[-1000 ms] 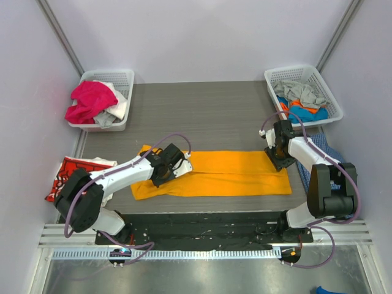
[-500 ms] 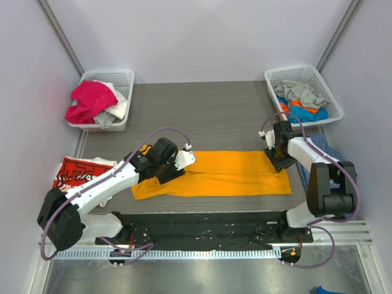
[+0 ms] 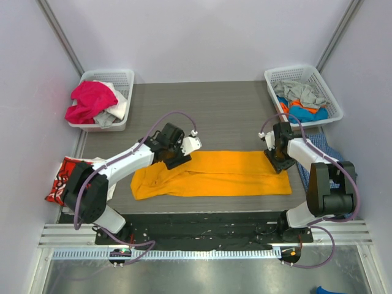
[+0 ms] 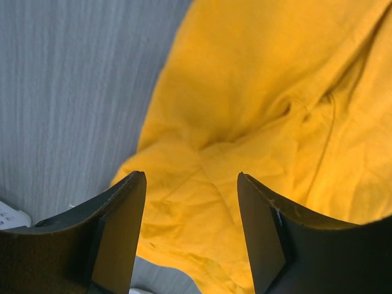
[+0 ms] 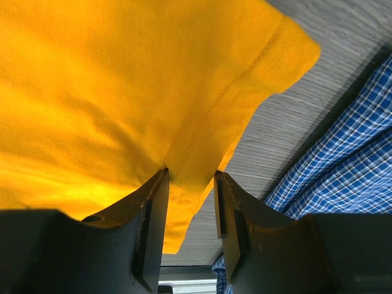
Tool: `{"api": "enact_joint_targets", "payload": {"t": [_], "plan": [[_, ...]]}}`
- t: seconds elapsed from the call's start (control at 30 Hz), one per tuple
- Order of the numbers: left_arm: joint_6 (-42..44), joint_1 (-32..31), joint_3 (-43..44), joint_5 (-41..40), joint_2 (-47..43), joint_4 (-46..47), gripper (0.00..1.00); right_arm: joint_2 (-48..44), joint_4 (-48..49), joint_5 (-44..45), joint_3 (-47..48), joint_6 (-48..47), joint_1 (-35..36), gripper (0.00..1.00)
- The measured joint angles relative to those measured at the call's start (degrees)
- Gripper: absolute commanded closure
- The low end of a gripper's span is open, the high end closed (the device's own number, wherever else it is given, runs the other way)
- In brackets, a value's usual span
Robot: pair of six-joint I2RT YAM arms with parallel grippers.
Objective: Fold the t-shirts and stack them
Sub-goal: Fold the other side of the tshirt into a rectangle
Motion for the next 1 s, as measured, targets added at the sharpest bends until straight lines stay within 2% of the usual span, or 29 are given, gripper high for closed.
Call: {"api": "enact_joint_targets", "payload": {"t": [0.23,0.87,1.0], "plan": [[1.81,2.49,4.76,3.50,4.48,0.48,0.36,-0.02,0.17,0.00,-0.48,-0.02,0.00,0.58],[6.27,6.27,8.20,11.43,9.33,-7.21,0.37,-0.04,0.61,0.04,-1.05,-0.07,0.00,0.58],[7.02,6.64,8.55,11.96,10.49,-7.56,0.43,-0.15,0.66,0.04,-1.18,-0.07,0.00,0.59]]}}
